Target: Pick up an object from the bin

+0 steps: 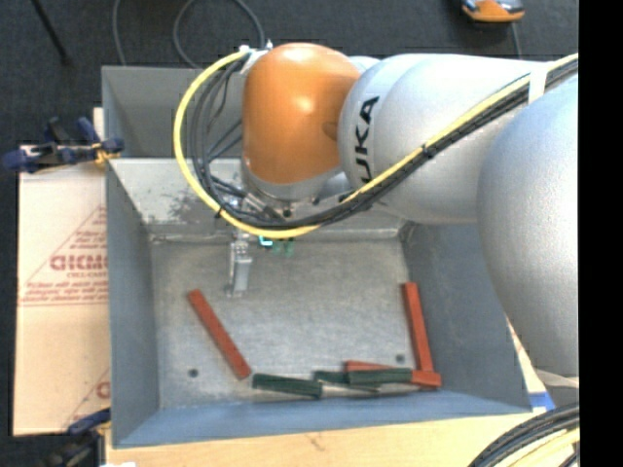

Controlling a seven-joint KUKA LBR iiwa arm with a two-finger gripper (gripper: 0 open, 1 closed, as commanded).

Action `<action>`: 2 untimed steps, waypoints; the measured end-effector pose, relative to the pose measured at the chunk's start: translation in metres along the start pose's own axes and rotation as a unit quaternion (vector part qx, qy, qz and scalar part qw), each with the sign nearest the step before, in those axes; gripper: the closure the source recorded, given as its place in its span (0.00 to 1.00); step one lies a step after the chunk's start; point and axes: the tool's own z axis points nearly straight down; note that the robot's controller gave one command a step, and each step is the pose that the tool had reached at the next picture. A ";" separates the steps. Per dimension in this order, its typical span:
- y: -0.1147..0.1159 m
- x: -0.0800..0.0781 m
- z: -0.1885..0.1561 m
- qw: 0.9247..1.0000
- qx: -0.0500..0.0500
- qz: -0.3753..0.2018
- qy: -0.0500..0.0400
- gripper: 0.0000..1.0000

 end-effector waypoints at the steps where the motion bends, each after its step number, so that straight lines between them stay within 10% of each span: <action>1: -0.024 0.071 0.141 0.987 0.000 0.160 -0.001 0.00; 2: -0.007 0.073 0.108 0.972 -0.002 0.236 -0.004 0.00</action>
Offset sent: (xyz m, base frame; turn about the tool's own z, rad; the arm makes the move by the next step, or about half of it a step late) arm -0.0710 -0.0235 -0.1394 0.3219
